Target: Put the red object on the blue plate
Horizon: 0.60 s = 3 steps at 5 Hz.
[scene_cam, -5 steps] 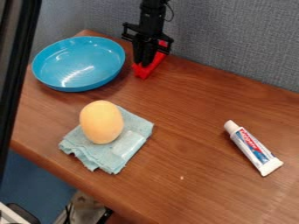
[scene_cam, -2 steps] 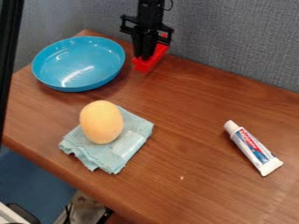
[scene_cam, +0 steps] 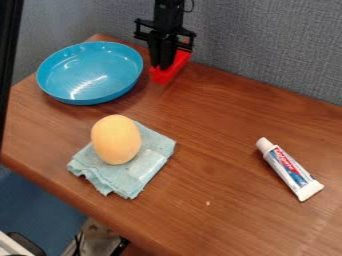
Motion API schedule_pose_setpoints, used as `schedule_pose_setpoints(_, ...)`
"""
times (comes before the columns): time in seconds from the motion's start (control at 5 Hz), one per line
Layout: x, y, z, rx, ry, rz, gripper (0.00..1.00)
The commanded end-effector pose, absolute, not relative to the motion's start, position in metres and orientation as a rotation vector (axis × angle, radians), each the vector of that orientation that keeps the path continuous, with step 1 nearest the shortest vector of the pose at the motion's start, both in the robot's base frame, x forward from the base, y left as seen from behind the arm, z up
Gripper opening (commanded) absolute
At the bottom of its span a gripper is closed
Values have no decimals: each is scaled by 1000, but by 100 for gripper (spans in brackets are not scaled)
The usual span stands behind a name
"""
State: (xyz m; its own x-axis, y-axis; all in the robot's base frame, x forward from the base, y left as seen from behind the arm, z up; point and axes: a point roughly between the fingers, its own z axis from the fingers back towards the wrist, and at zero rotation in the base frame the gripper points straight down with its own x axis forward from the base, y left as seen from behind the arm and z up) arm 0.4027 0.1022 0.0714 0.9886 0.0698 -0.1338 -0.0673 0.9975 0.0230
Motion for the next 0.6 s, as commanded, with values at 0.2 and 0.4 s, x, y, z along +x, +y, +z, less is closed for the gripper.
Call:
schedule_pose_setpoints(0.2,398,113,130,28,10,105,0)
schedule_pose_setpoints(0.4,396,116,133,27,11,120,0)
